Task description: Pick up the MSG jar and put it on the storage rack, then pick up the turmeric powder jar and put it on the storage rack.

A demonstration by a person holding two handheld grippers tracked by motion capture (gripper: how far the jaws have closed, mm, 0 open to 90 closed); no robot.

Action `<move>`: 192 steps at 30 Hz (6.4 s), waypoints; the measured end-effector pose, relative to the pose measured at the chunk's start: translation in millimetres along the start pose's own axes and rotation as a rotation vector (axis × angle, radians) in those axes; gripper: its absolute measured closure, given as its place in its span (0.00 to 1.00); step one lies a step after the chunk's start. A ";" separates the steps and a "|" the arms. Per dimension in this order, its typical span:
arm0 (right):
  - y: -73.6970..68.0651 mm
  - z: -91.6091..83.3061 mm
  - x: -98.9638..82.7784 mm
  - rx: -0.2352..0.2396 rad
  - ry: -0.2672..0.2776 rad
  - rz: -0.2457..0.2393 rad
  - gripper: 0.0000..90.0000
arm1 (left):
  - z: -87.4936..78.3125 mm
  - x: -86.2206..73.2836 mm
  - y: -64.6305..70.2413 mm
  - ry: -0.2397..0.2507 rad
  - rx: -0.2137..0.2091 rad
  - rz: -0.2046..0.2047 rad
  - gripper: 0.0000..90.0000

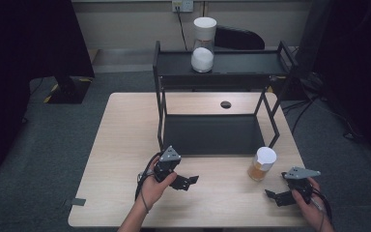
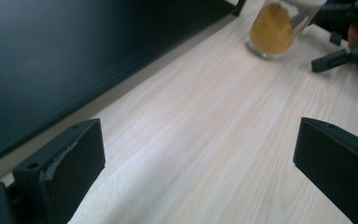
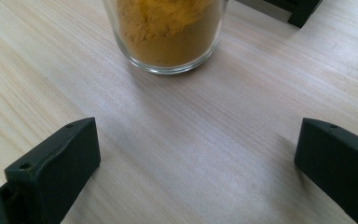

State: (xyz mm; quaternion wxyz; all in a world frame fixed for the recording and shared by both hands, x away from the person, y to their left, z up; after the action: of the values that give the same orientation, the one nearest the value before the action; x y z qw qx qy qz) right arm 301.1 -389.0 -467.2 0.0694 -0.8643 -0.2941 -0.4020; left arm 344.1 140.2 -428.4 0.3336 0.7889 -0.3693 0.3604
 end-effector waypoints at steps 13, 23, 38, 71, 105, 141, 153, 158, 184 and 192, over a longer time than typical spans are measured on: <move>0.0 0.0 0.0 0.000 0.000 0.000 0.00 | -9.2 -21.8 3.0 -0.053 0.064 0.026 0.01; 0.0 -0.1 0.0 0.000 0.000 0.001 0.00 | -14.7 -37.6 4.0 -0.122 0.100 0.056 0.02; 0.0 -0.1 0.2 0.000 -0.002 0.001 0.00 | -16.2 -60.1 1.3 -0.180 0.138 0.139 0.00; -3.1 -7.5 -0.2 -0.019 0.017 0.032 0.02 | -16.4 -61.7 1.3 -0.171 0.139 0.141 0.00; -7.5 20.3 38.8 0.062 0.253 0.093 0.32 | -16.4 -61.8 1.5 -0.170 0.140 0.140 0.00; 8.6 7.5 131.9 0.083 0.242 0.001 0.34 | -16.3 -61.8 1.5 -0.170 0.140 0.140 0.00; 12.8 0.5 171.3 0.076 0.258 -0.024 0.34 | -16.4 -61.7 1.5 -0.171 0.140 0.140 0.00; 14.5 -1.9 187.9 0.084 0.266 -0.025 0.34 | -16.4 -61.7 1.5 -0.171 0.140 0.140 0.00; 31.4 -42.7 261.5 0.051 0.315 -0.014 0.34 | -16.4 -61.6 1.5 -0.171 0.140 0.140 0.00; 31.9 -55.2 287.9 0.043 0.317 -0.024 0.34 | -16.4 -61.6 1.5 -0.171 0.140 0.140 0.00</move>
State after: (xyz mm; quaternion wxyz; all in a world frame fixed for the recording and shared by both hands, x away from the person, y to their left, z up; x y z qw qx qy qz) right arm 428.1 -304.4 -214.8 0.1286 -0.7848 -0.2984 -0.5277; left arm 308.7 173.6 -469.7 0.2189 0.8106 -0.4245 0.3390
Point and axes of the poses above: each handheld gripper's, and its own axes: z roughly forward along the jaws, x roughly out of its top, y roughly to its right, the point moved 7 cm from there along z, roughly forward along the jaws, and after that the axes turned 7 degrees about -x, right-handed, at the moved point
